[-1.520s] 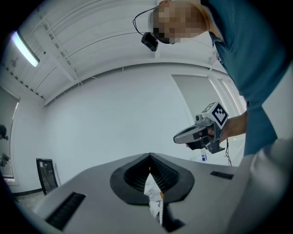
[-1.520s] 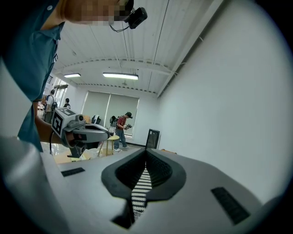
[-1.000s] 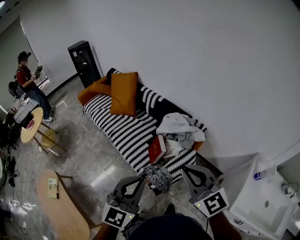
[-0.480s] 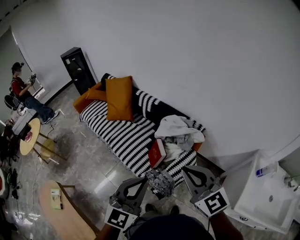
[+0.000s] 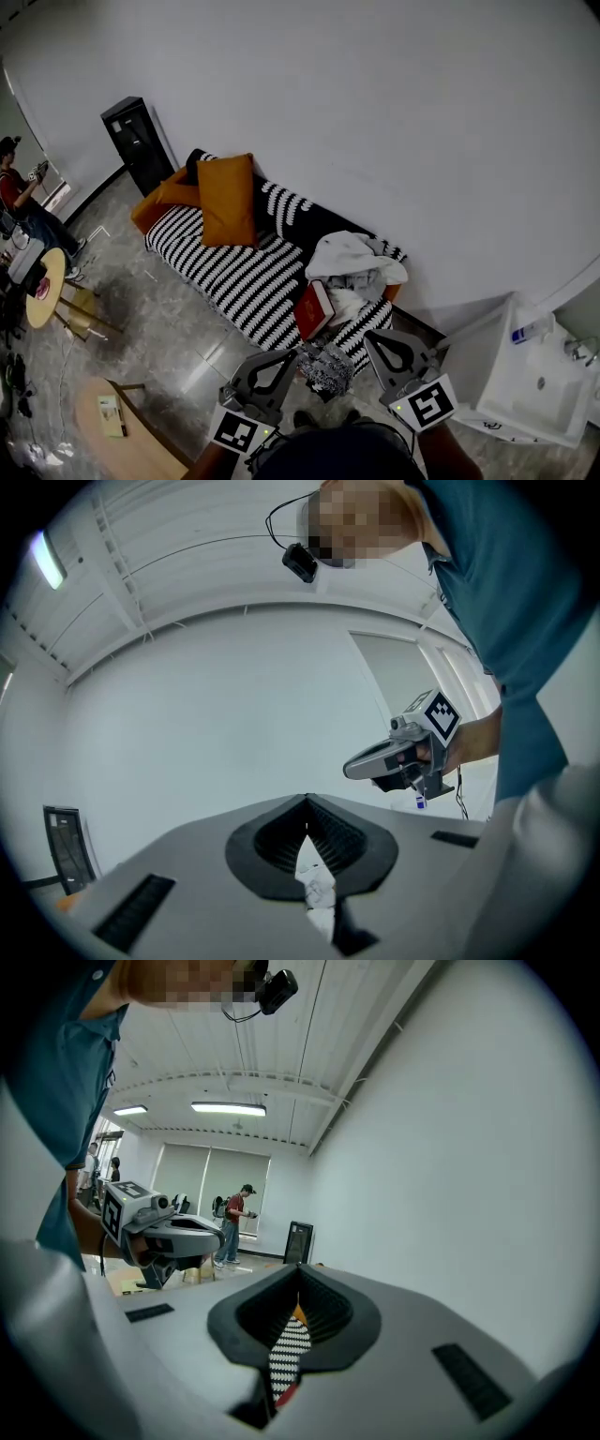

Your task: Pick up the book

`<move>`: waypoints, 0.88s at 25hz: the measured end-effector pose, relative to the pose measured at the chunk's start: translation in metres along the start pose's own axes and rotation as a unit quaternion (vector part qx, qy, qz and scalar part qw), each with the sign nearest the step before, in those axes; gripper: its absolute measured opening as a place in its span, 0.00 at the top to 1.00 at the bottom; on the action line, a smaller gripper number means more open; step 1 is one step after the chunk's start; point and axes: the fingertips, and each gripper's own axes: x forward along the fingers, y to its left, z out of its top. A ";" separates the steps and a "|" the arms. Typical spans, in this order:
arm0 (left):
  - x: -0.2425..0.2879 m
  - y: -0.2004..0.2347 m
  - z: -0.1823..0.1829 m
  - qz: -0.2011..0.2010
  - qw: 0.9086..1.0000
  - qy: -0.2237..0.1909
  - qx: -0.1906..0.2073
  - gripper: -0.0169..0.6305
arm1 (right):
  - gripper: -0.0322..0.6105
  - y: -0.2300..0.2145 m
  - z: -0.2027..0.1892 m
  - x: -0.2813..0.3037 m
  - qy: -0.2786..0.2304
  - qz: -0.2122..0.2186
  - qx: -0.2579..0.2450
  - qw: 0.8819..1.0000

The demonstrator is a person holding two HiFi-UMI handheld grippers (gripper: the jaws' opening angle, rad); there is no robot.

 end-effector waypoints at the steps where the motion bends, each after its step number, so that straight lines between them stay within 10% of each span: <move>1: -0.001 0.003 -0.001 -0.003 1.000 -0.001 -0.002 0.97 | 0.93 0.001 0.001 0.003 -0.002 -0.003 -0.001 1.000; 22: 0.066 0.040 -0.020 0.054 0.998 0.018 -0.036 0.97 | 0.93 -0.064 -0.026 0.062 0.005 0.060 0.002 0.998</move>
